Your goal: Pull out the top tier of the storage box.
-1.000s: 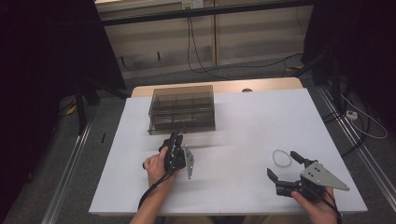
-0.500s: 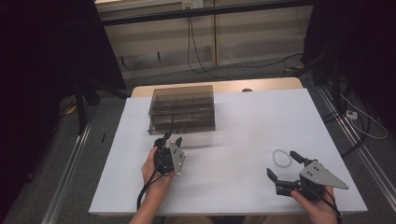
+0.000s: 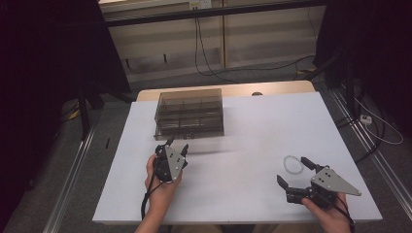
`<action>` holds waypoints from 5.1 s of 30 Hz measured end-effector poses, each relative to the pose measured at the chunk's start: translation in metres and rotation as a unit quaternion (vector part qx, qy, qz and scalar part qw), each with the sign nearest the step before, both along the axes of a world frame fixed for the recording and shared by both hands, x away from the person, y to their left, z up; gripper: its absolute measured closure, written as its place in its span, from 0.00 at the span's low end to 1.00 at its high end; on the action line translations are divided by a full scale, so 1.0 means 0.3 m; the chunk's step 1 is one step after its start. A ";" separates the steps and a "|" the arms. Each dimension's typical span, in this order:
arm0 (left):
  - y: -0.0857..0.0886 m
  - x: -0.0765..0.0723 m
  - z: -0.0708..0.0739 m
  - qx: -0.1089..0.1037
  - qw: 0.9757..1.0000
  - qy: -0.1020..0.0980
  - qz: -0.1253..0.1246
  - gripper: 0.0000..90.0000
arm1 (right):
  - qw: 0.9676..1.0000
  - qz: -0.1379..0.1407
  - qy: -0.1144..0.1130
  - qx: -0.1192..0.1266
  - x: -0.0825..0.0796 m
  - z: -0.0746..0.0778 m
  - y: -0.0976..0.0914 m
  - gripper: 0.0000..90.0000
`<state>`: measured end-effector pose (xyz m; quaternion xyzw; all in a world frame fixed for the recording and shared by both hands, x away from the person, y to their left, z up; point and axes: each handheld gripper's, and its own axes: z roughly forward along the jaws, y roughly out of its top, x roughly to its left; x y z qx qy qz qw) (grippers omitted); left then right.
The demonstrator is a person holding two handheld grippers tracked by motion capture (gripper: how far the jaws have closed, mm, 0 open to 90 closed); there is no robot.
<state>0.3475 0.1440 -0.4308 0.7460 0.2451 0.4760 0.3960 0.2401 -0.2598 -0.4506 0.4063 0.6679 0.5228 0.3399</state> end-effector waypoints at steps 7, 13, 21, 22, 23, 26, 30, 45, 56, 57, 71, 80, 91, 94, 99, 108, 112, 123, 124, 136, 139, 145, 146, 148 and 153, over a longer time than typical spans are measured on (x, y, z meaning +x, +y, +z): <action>0.012 -0.006 0.004 -0.045 0.999 0.018 -0.006 0.49 | 1.000 0.000 0.002 0.001 0.003 -0.001 -0.002 0.03; 0.018 -0.012 0.009 -0.073 0.997 0.036 -0.013 0.44 | 1.000 0.000 0.005 0.001 0.003 -0.001 -0.001 0.03; 0.038 -0.015 0.020 -0.097 0.993 0.059 -0.025 0.38 | 1.000 0.000 0.007 0.000 0.005 -0.001 0.000 0.03; 0.040 -0.016 0.021 -0.100 0.993 0.063 -0.027 0.37 | 1.000 0.001 0.007 0.001 0.005 -0.001 0.000 0.03; 0.041 -0.016 0.022 -0.102 0.992 0.068 -0.029 0.37 | 1.000 0.001 0.007 0.001 0.005 0.000 -0.001 0.03; 0.045 -0.013 0.027 -0.111 0.990 0.078 -0.033 0.33 | 1.000 0.000 0.010 0.002 0.006 0.003 -0.002 0.03; 0.052 -0.011 0.035 -0.118 0.988 0.094 -0.033 0.28 | 1.000 -0.002 0.014 0.001 0.010 0.009 -0.007 0.03; 0.097 -0.012 0.032 -0.146 0.977 0.146 -0.058 0.20 | 0.999 -0.020 0.043 -0.011 0.044 0.036 -0.031 0.05; 0.120 -0.017 0.021 -0.168 0.969 0.165 -0.078 0.15 | 0.996 -0.024 0.082 -0.017 0.083 0.035 -0.037 0.13; 0.120 -0.017 0.020 -0.167 0.969 0.165 -0.077 0.14 | 0.996 -0.024 0.083 -0.018 0.086 0.035 -0.038 0.14; 0.138 -0.009 0.012 -0.172 0.966 0.175 -0.078 0.13 | 0.993 -0.017 0.116 -0.021 0.133 0.034 -0.044 0.25; 0.143 -0.008 0.009 -0.173 0.965 0.180 -0.076 0.12 | 0.990 0.002 0.137 -0.025 0.151 0.019 -0.043 0.42; 0.128 0.015 0.048 -0.177 0.964 0.182 -0.079 0.12 | 0.989 0.003 0.149 -0.012 0.135 0.008 -0.044 0.27; 0.119 0.026 0.064 -0.175 0.963 0.186 -0.086 0.11 | 0.989 0.003 0.148 -0.009 0.130 0.010 -0.044 0.24; 0.100 0.051 0.080 -0.170 0.960 0.201 -0.096 0.11 | 0.989 0.010 0.148 -0.008 0.123 0.010 -0.036 0.22; 0.080 0.105 0.105 -0.159 0.954 0.229 -0.110 0.10 | 0.989 0.018 0.144 -0.005 0.115 0.010 -0.030 0.19; 0.076 0.132 0.128 -0.153 0.954 0.233 -0.109 0.09 | 0.989 0.019 0.144 -0.004 0.113 0.011 -0.028 0.18; 0.041 0.196 0.150 -0.156 0.946 0.257 -0.123 0.09 | 0.989 0.025 0.143 -0.004 0.107 0.006 -0.027 0.17; 0.038 0.201 0.148 -0.154 0.945 0.262 -0.124 0.09 | 0.989 0.024 0.143 -0.003 0.105 0.007 -0.026 0.17; 0.022 0.247 0.134 -0.137 0.947 0.267 -0.117 0.15 | 0.990 0.025 0.140 0.002 0.101 0.010 -0.031 0.16; 0.019 0.257 0.131 -0.132 0.947 0.268 -0.115 0.16 | 0.990 0.026 0.141 0.002 0.102 0.009 -0.032 0.16; 0.012 0.275 0.120 -0.120 0.947 0.274 -0.115 0.22 | 0.989 0.030 0.142 0.003 0.101 0.007 -0.030 0.16; 0.011 0.277 0.119 -0.117 0.947 0.276 -0.116 0.23 | 0.989 0.031 0.142 0.003 0.101 0.007 -0.029 0.16; 0.011 0.281 0.117 -0.110 0.948 0.275 -0.118 0.29 | 0.989 0.033 0.142 0.005 0.102 0.007 -0.029 0.16; 0.010 0.290 0.106 -0.093 0.949 0.277 -0.117 0.38 | 0.989 0.033 0.143 0.004 0.103 0.006 -0.030 0.16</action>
